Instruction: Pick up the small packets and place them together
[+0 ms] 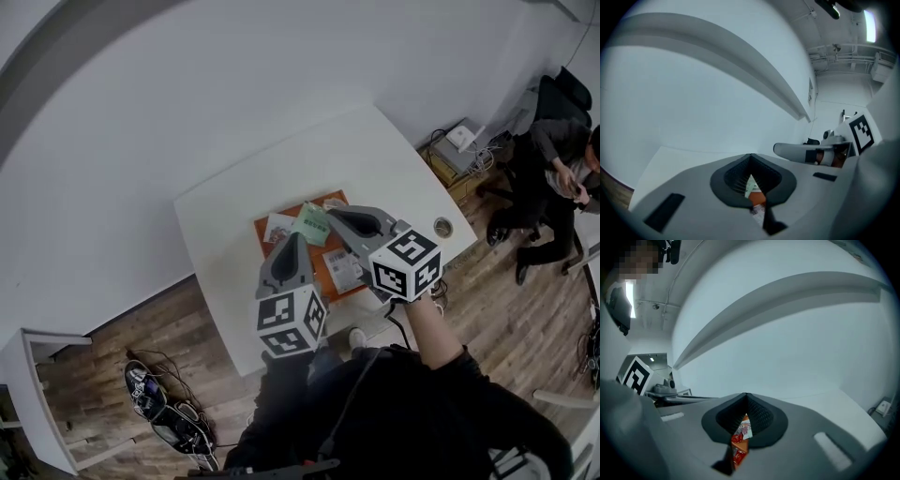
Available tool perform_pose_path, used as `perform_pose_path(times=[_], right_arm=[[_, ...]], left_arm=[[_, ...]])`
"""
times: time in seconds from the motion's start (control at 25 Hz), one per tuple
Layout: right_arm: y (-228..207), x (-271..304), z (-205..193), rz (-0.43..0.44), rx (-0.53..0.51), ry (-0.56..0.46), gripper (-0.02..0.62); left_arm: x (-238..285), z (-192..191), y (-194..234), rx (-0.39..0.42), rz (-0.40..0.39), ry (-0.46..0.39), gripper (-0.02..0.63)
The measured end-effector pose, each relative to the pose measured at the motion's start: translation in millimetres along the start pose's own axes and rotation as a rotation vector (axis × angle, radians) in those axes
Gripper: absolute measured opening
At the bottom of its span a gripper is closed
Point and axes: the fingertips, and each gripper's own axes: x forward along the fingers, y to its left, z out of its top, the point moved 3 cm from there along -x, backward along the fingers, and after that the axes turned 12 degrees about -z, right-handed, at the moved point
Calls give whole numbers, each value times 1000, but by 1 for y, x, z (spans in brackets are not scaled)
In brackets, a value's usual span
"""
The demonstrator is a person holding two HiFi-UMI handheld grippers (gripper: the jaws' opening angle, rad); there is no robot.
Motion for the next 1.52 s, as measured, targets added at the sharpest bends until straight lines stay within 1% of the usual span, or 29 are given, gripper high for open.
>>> perform_pose_path(times=[0.12, 0.36, 0.96, 1.52], right_arm=[[-2, -6, 1, -8, 14, -20, 0], [-1, -11, 3, -27, -9, -47, 0], [11, -9, 6, -15, -71, -47, 0], [15, -12, 7, -12, -61, -51, 0]], left_arm=[[-2, 12, -7, 33, -6, -42, -2], [-3, 17, -16, 75, -20, -57, -2], [-3, 22, -24, 101, -46, -71, -2], [-6, 20, -28, 92, -47, -71, -2]])
